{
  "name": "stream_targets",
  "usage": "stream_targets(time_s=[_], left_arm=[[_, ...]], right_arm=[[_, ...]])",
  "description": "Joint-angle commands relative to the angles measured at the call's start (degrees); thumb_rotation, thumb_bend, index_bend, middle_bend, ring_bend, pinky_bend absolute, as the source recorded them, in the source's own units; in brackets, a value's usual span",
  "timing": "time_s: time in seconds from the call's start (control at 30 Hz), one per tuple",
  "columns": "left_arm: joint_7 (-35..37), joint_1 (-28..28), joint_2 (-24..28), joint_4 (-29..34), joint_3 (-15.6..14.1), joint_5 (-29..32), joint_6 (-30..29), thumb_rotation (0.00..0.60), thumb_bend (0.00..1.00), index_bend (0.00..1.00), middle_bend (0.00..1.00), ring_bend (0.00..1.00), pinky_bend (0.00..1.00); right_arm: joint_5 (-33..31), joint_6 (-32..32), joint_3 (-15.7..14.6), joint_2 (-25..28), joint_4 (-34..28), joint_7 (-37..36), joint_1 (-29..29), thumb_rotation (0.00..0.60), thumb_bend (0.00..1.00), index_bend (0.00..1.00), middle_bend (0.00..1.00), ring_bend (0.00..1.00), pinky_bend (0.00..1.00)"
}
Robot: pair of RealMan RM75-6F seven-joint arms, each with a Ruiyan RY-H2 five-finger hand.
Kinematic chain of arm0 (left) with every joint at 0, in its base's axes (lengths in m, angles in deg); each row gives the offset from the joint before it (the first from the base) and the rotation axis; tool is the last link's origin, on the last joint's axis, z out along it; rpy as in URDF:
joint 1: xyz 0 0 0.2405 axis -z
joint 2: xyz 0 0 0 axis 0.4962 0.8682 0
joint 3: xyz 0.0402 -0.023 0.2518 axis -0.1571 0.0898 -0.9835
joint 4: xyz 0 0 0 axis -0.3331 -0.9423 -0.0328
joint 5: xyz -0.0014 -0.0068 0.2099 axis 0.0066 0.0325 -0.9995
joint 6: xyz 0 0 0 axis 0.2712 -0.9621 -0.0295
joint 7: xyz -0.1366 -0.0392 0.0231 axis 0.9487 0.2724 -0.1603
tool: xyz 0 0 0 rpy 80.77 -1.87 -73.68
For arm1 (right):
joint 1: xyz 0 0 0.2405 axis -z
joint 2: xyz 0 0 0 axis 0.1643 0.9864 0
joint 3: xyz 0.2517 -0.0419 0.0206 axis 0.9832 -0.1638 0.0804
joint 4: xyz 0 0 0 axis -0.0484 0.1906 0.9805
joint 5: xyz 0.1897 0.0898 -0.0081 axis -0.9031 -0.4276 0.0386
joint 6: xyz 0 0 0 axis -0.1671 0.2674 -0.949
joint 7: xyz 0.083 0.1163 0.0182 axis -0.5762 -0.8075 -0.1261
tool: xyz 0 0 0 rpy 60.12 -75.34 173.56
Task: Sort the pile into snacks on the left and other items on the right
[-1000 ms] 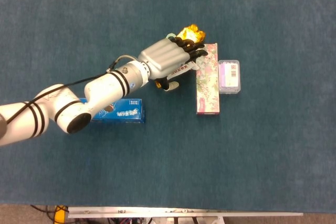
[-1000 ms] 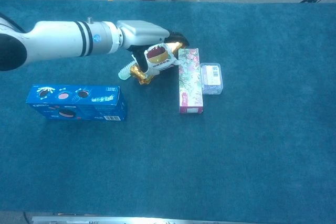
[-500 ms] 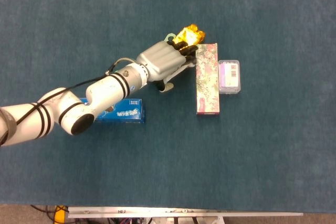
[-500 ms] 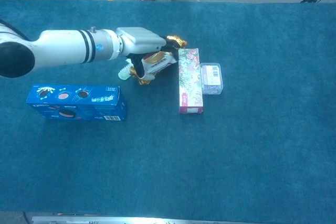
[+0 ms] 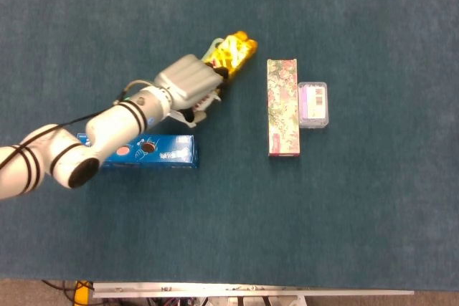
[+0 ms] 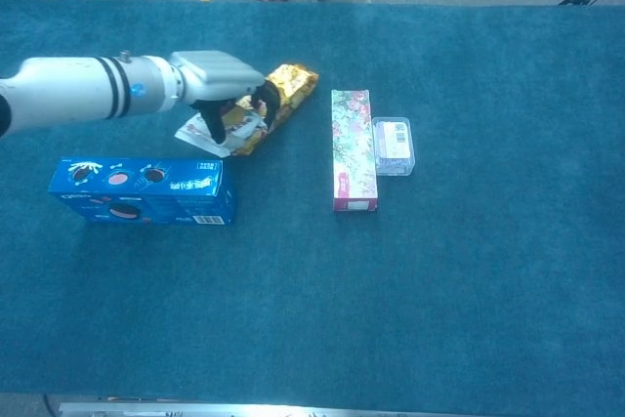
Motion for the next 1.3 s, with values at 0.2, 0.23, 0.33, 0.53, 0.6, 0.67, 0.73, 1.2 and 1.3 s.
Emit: stream_targets(time_s=[0.2,0.23,0.33,0.53,0.6,0.67,0.73,1.2,1.3], left_arm=[[-3.3,-1.6,5.3,2.4,-3.8,3.3,0.5,0.6,0.33,0.38,0.2,0.26,0.42],[-3.5,-1.8,5.9,2.9,-4.0,3.7,0.4,0.6,0.33,0.38,0.2,0.26,0.42],[-4.5,-2.0,7.8,4.6,-5.0,4.6,0.4,0.6,0.33,0.38,0.2,0.26,0.42],[-6.4,-1.9,10.3,7.5,-6.4,6.1,0.4,0.6,0.33,0.37,0.2,0.26,0.42],[-7.0,-1.8,10.8,8.2,-6.6,6.7,0.2,0.6,0.33,0.37,0.2,0.26,0.42],[-7.3,-1.5,11.3,8.9,-6.7,7.5,0.3,0.6,0.33,0.37,0.2,0.26,0.42],[-7.7,-1.4,11.9,9.7,-6.8,7.9,0.1,0.6,0.33,0.34,0.2,0.25,0.42],[-5.1,-3.0,17.0,17.6,-3.5,9.9,-6.7,0.6,0.33,0.0,0.0,0.0,0.19],[-3.8,-5.2,17.5,18.3,-2.3,8.6,-10.9,0.6,0.33,0.0,0.0,0.0,0.19]], right_arm=[[0.2,-0.1,0.0,-0.1,-0.3,0.2,0.0,0.6,0.01,0.48,0.42,0.35,0.47],[0.2,-0.1,0.0,-0.1,-0.3,0.2,0.0,0.6,0.01,0.48,0.42,0.35,0.47],[0.3,-0.1,0.0,-0.1,-0.4,0.2,-0.1,0.6,0.01,0.48,0.42,0.35,0.47],[0.7,-0.3,-0.1,-0.1,-0.7,0.3,0.0,0.6,0.01,0.48,0.42,0.35,0.47],[0.7,-0.5,-0.1,-0.1,-0.8,0.2,0.1,0.6,0.01,0.48,0.42,0.35,0.47],[0.7,-0.7,-0.1,0.0,-0.8,0.2,0.2,0.6,0.01,0.48,0.42,0.35,0.47],[0.7,-0.8,-0.2,0.1,-0.8,0.0,0.3,0.6,0.01,0.48,0.42,0.35,0.47],[1.4,-0.6,0.1,0.0,0.1,-1.0,-0.3,0.6,0.01,0.48,0.42,0.35,0.47],[1.7,-0.2,0.3,-0.2,0.4,-1.1,-0.9,0.6,0.01,0.48,0.42,0.35,0.47]])
